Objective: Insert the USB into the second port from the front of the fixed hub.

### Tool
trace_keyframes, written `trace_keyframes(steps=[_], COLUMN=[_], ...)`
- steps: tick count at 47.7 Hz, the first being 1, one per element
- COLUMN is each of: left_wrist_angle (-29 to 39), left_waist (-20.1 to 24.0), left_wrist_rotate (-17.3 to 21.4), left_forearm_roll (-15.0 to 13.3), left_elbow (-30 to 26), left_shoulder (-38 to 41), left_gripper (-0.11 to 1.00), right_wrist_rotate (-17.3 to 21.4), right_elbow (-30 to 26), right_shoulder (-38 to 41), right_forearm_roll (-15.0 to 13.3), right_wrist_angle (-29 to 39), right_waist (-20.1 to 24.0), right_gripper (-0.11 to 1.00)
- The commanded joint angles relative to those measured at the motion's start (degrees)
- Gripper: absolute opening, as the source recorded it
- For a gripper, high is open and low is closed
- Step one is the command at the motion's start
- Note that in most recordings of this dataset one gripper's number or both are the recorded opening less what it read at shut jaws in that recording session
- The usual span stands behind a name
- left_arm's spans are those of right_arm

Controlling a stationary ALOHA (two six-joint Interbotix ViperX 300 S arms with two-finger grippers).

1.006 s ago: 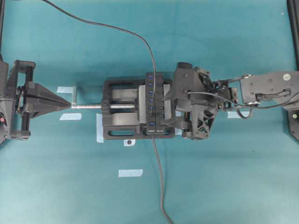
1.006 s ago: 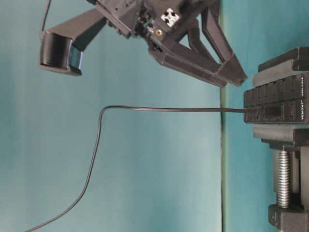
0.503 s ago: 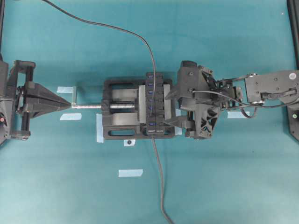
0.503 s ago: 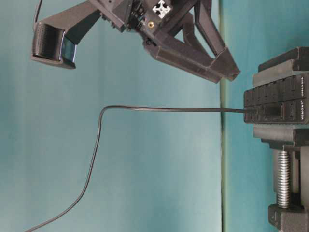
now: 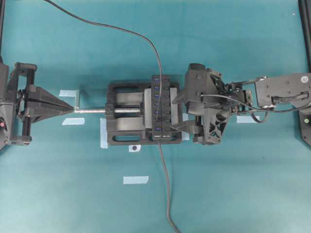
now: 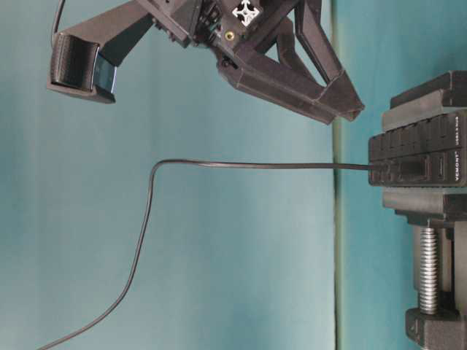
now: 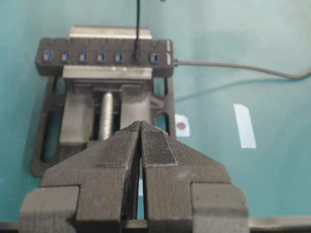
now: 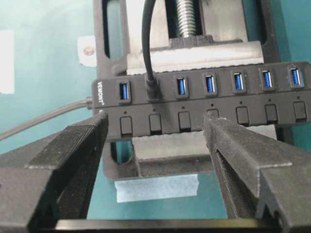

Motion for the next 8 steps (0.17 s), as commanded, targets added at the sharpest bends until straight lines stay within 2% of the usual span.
trace_keyframes(steps=[1, 8], left_wrist_angle=[-0.5, -0.5], left_waist=[-0.1, -0.1], left_wrist_rotate=[-0.1, -0.1], left_forearm_roll=[0.2, 0.2], left_elbow=[-1.3, -1.3], left_shoulder=[0.1, 0.1], left_gripper=[0.00, 0.00], right_wrist_rotate=[0.7, 0.7], right_elbow=[-0.5, -0.5], right_shoulder=[-1.8, -1.8], right_forearm_roll=[0.1, 0.1], right_wrist_angle=[-0.5, -0.5], right_waist=[0.1, 0.1], right_gripper=[0.81, 0.81])
